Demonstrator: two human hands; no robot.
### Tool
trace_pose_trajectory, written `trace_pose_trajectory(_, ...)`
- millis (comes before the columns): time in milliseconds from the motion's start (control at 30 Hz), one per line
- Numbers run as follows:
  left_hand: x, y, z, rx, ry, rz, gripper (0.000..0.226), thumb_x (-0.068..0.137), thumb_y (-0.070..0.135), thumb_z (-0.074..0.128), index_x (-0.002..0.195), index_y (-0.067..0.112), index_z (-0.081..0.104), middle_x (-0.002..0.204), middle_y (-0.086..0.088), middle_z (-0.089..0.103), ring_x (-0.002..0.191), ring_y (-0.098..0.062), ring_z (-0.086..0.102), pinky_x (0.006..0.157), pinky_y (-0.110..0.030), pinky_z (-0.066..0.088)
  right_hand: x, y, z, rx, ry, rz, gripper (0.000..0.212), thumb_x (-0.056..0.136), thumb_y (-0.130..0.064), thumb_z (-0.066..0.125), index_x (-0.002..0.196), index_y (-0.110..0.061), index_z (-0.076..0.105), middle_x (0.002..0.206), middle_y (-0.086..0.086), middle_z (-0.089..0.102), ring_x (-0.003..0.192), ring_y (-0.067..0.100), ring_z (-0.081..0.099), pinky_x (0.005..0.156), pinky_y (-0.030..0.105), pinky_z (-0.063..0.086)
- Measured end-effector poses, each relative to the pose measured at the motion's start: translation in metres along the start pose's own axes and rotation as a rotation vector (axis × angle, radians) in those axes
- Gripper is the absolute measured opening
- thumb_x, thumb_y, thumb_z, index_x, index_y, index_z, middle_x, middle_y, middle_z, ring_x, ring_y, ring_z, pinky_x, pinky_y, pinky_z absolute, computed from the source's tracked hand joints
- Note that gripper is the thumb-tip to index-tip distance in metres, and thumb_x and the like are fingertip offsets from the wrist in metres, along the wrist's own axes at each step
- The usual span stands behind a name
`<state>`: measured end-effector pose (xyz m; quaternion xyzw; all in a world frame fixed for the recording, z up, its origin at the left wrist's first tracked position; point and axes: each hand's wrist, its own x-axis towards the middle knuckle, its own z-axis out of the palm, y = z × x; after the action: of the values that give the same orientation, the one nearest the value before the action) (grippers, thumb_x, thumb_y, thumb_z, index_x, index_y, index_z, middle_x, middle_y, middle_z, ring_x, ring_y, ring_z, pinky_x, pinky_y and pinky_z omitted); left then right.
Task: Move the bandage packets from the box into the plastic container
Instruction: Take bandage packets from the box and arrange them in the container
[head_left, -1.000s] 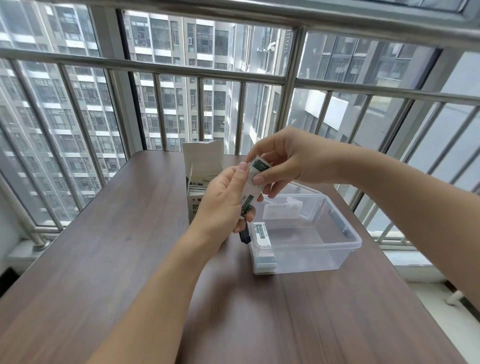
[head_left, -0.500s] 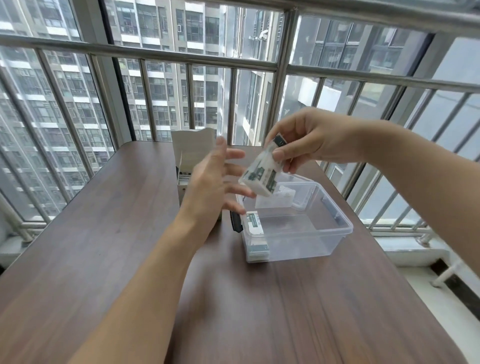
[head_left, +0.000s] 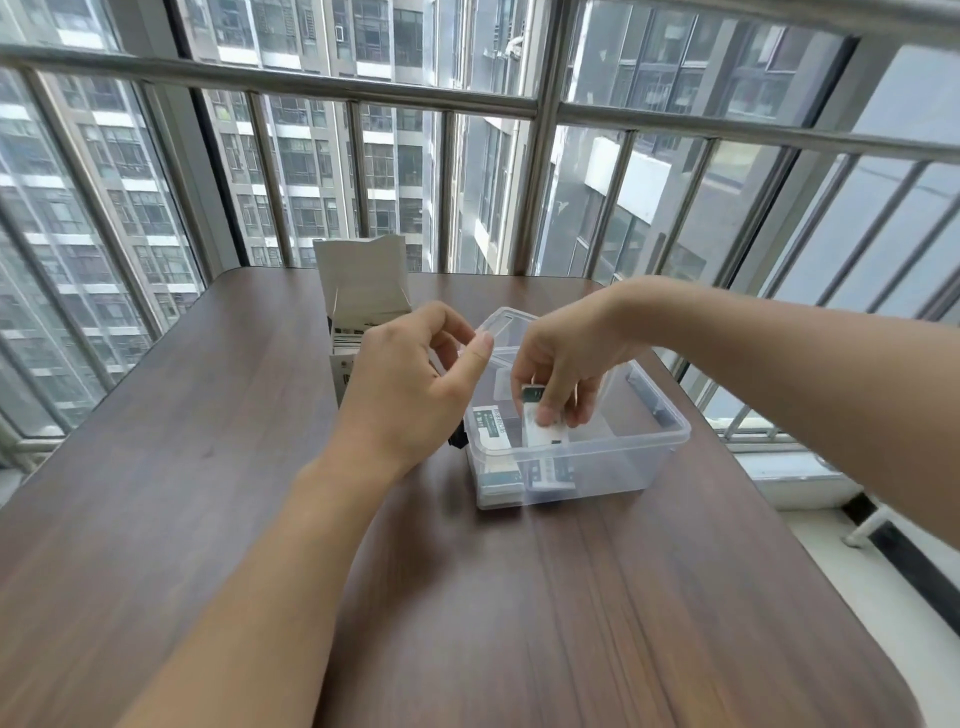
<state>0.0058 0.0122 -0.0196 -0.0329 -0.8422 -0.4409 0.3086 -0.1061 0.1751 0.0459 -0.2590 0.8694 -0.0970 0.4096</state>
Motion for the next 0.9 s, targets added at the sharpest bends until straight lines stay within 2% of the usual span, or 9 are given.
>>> trace_pose_trajectory(133,0.0,-0.003,0.001,0.018,-0.059,-0.011,0.011,0.088,0.032,0.074,0.085,0.024,0.067,0.062,0.005,0.061,0.052,-0.004,0.05,0.059,-0.023,0.043,0.004,0.001,0.008,0.021,0.034,-0.017,0.012,0.09,-0.001,0.073,0.097,-0.011,0.071,0.072,0.002,0.072,0.071,0.02,0.069,0.067,0.028,0.06)
trace_pose_trajectory(233,-0.001,-0.003,0.002,0.063,-0.147,-0.004,0.011,0.086,0.023,0.074,0.091,0.024,0.065,0.065,0.006,0.058,0.055,-0.007,0.052,0.062,-0.026,0.047,0.006,0.003,0.015,0.062,0.054,-0.01,0.017,0.09,-0.001,0.072,0.107,-0.006,0.069,0.076,0.006,0.07,0.071,0.021,0.067,0.068,0.03,0.061)
trace_pose_trajectory(367,-0.002,-0.006,0.003,0.083,-0.189,-0.008,0.015,0.087,0.015,0.071,0.095,0.024,0.062,0.066,0.007,0.053,0.056,-0.007,0.051,0.062,-0.023,0.044,0.006,0.006,0.023,0.079,0.071,-0.017,0.028,0.092,-0.002,0.07,0.119,-0.004,0.063,0.087,0.007,0.068,0.076,0.02,0.067,0.072,0.031,0.061)
trace_pose_trajectory(467,-0.001,-0.008,0.003,0.083,-0.193,-0.005,0.016,0.088,0.015,0.07,0.097,0.025,0.062,0.067,0.007,0.053,0.056,-0.006,0.049,0.061,-0.021,0.042,0.004,0.006,0.03,0.056,0.109,-0.032,0.031,0.091,-0.003,0.071,0.121,-0.007,0.062,0.107,0.013,0.07,0.082,0.021,0.069,0.078,0.03,0.061)
trace_pose_trajectory(533,-0.001,-0.009,0.003,0.083,-0.191,0.002,0.016,0.088,0.014,0.07,0.098,0.024,0.063,0.068,0.007,0.054,0.056,-0.006,0.049,0.061,-0.021,0.042,0.001,0.006,0.035,-0.004,0.157,-0.03,0.035,0.091,-0.006,0.073,0.123,-0.01,0.062,0.113,0.012,0.069,0.082,0.018,0.07,0.075,0.025,0.061)
trace_pose_trajectory(667,-0.001,-0.009,0.004,0.085,-0.187,0.02,0.016,0.088,0.013,0.069,0.099,0.022,0.063,0.068,0.005,0.054,0.055,-0.007,0.049,0.061,-0.021,0.043,-0.005,0.002,0.044,-0.299,0.263,0.008,0.035,0.092,-0.025,0.072,0.124,-0.018,0.06,0.094,0.002,0.07,0.076,0.017,0.067,0.071,0.03,0.055)
trace_pose_trajectory(767,-0.001,-0.009,0.005,0.088,-0.183,0.028,0.015,0.088,0.013,0.07,0.099,0.021,0.064,0.068,0.005,0.054,0.055,-0.008,0.049,0.061,-0.024,0.044,-0.009,-0.002,0.048,-0.377,0.304,0.024,0.046,0.093,-0.031,0.07,0.135,-0.019,0.055,0.116,0.002,0.07,0.077,0.016,0.063,0.074,0.032,0.049)
trace_pose_trajectory(833,-0.001,-0.009,0.004,0.093,-0.178,0.035,0.015,0.088,0.013,0.07,0.099,0.022,0.064,0.068,0.003,0.055,0.056,-0.007,0.05,0.062,-0.024,0.044,-0.011,-0.003,0.051,-0.38,0.34,0.014,0.056,0.093,-0.032,0.07,0.143,-0.018,0.049,0.133,-0.001,0.062,0.09,0.014,0.059,0.082,0.027,0.045)
trace_pose_trajectory(900,-0.001,-0.008,0.004,0.097,-0.175,0.041,0.015,0.088,0.014,0.071,0.099,0.022,0.064,0.069,0.002,0.056,0.056,-0.008,0.051,0.062,-0.024,0.045,-0.012,-0.001,0.054,-0.333,0.366,-0.009,0.06,0.092,-0.031,0.072,0.146,-0.019,0.047,0.141,-0.001,0.058,0.113,0.018,0.058,0.096,0.027,0.045)
